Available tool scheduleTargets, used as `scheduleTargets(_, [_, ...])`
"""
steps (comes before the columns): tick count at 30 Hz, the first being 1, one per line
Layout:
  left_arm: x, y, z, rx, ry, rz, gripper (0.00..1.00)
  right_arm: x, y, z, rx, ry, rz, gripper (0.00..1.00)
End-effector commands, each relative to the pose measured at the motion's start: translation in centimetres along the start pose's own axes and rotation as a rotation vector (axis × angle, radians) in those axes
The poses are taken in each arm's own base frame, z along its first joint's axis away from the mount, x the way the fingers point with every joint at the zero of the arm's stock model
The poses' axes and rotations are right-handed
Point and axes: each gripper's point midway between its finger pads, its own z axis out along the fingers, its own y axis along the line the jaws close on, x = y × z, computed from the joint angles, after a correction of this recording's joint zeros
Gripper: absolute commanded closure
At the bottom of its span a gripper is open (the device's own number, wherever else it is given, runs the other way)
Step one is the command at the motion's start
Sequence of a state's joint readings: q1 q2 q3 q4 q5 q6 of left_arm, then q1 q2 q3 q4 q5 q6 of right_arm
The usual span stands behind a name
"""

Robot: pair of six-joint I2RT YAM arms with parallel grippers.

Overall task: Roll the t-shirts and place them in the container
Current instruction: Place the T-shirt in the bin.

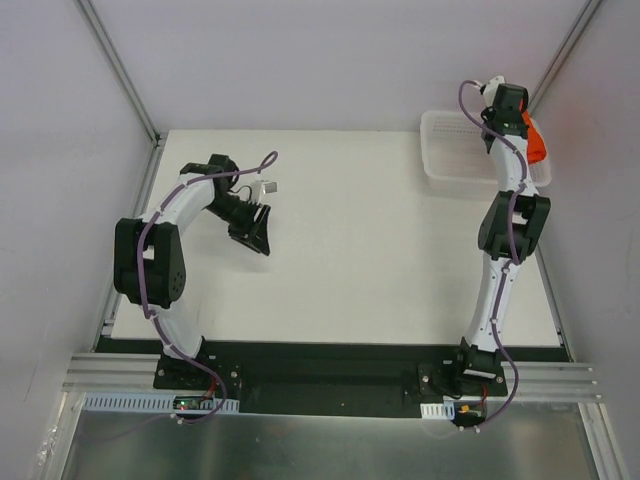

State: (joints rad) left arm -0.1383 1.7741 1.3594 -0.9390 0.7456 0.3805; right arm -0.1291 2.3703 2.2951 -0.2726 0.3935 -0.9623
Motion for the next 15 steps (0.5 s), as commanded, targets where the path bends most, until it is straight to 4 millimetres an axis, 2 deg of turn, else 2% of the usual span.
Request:
scheduleTargets(1, [0.7,-0.1,-0.5,-0.009,0.081,-0.004,0.57,0.7,-5.4,1.0,0.278,0.057,0.003,0.99])
scheduleTargets(4, [0.7,0.2,-0.5,-0.011,0.111,-0.012,0.57,1.7,-4.3,2.3,0.285,0.081,-0.046,0.99])
scheduleTargets(9, [1.0,0.9,-0.3,-0.015,0.154,-0.028,0.57,2.5,-2.9,3.2,0.294,0.112,-0.088,0.99])
scheduleTargets(15, [0.9,1.7,0.1,-0.028,0.176,-0.028,0.57,5.0,-0.6,3.8,0.261,0.189,-0.123,0.99])
